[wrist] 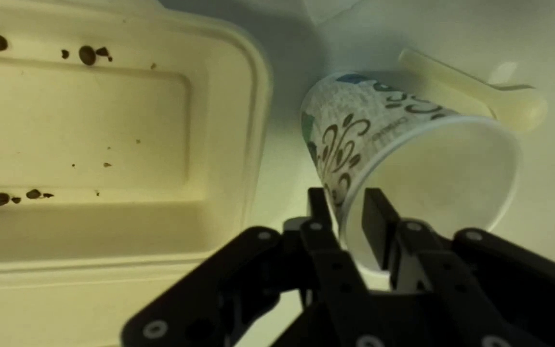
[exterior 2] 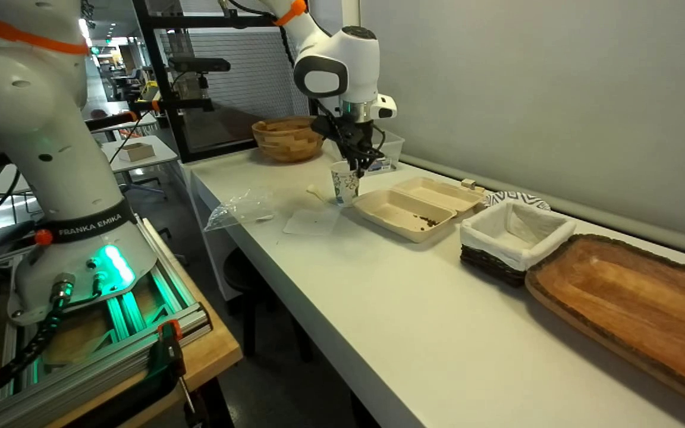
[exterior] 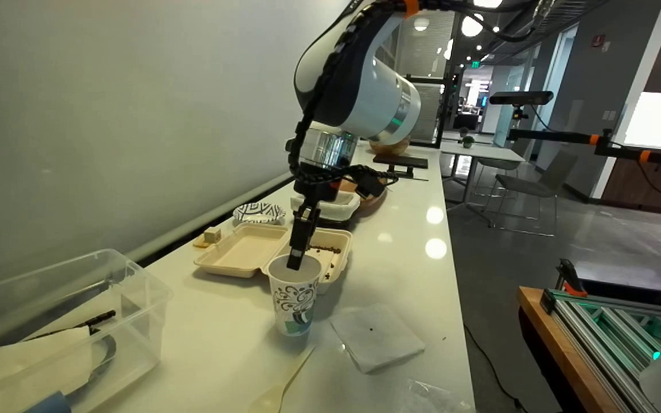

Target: Move the takeaway food container to the right then move the coffee cup close to the edge of the counter

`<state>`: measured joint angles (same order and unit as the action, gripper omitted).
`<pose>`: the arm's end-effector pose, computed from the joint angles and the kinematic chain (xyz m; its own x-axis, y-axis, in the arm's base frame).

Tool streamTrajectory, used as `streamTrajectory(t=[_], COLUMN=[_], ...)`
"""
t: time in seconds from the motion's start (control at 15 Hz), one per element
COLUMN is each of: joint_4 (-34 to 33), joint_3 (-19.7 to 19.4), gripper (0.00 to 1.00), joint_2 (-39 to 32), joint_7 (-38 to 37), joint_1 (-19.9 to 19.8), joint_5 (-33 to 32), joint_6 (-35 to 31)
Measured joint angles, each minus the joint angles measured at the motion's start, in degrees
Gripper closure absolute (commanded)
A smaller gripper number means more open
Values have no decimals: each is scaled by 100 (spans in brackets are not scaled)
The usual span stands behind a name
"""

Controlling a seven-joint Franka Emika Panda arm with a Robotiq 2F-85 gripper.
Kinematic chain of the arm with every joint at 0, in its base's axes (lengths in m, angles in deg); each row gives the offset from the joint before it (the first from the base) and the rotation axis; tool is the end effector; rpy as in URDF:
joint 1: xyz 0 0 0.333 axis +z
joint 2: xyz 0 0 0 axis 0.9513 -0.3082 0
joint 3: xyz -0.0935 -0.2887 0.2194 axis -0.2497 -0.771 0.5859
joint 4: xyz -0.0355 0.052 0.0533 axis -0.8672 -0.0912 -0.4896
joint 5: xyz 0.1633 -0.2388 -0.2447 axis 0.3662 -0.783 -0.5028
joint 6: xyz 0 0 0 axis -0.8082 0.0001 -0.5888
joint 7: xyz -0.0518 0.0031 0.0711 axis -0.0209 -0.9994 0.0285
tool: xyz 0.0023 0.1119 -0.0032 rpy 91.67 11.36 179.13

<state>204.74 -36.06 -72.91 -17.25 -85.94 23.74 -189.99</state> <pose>0.5492 -0.1354 0.2919 0.9710 0.1078 0.2134 0.1544 -0.9643 -0.2151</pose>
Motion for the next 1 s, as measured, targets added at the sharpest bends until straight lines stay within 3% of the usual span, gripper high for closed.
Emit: streamTrajectory(t=[0.33,0.4,0.8,1.0], joint_4=[146,196,289,297], joint_3=[-227,-294,-759,-918], gripper=[3,0,0,0], joint_2=[653,929,2660,3154], joint_7=[-1598,-1973,-3879,-3899], joint_1=[232,275,300,278], joint_5=[-1177,-1452,-2822,-2913], joint_6=[399,642,2474,2714])
